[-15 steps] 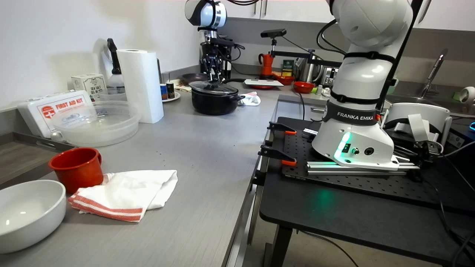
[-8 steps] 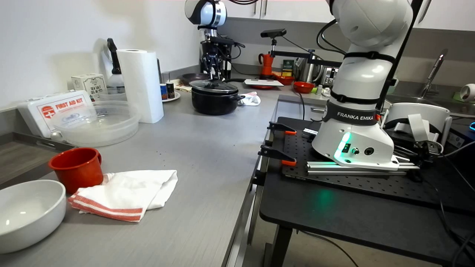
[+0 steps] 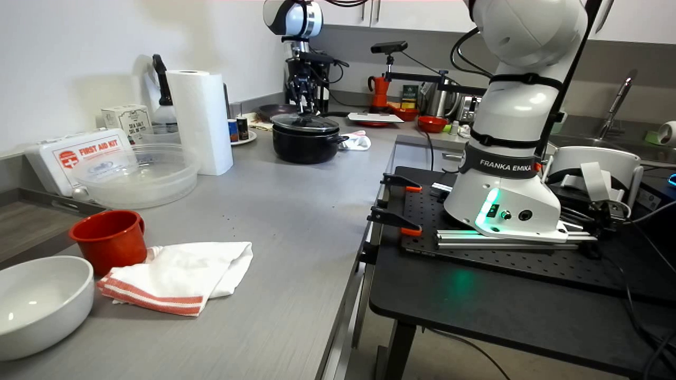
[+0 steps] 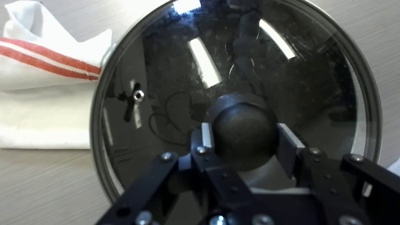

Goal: Put the glass lid on the black pot

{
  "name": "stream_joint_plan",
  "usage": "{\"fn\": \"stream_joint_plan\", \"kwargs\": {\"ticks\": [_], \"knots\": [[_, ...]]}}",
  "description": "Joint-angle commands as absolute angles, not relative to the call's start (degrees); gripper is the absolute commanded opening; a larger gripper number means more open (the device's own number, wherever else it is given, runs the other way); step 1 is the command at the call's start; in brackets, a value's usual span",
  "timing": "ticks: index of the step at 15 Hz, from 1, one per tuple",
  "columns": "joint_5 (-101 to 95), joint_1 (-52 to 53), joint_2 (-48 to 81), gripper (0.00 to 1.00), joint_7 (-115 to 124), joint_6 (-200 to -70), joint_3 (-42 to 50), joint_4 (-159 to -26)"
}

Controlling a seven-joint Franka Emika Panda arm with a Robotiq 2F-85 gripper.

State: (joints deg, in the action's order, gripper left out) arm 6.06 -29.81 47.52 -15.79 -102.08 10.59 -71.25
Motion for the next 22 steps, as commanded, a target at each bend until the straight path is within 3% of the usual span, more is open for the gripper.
{"fn": "stream_joint_plan", "kwargs": {"ticks": [1,22], "knots": [[4.92,-29.48,47.70,0.25,-14.92,-99.78,10.69,-69.32],[4.66,-28.64,47.38,0.25,-15.30,-100.19,11.22,-70.99]]}}
